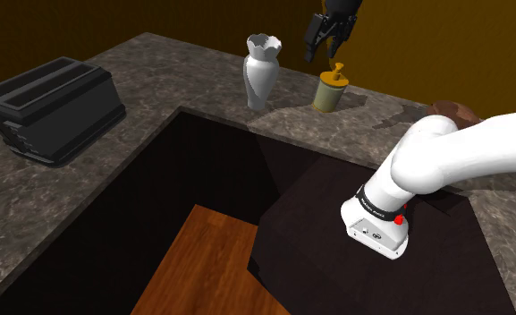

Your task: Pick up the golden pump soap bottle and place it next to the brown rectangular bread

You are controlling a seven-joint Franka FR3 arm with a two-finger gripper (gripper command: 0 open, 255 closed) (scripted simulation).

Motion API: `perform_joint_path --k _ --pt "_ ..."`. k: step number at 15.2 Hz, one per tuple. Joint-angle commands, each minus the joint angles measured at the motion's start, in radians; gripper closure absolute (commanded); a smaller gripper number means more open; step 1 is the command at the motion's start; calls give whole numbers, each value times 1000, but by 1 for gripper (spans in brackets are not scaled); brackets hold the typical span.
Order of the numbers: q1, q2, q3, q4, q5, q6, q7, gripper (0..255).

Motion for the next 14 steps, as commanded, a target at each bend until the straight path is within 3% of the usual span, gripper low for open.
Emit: perform_joint_path --k 1,14 --pt "0 0 0 0 0 0 0 0" --pt "-92 130 -273 -46 -159 203 -307 0"
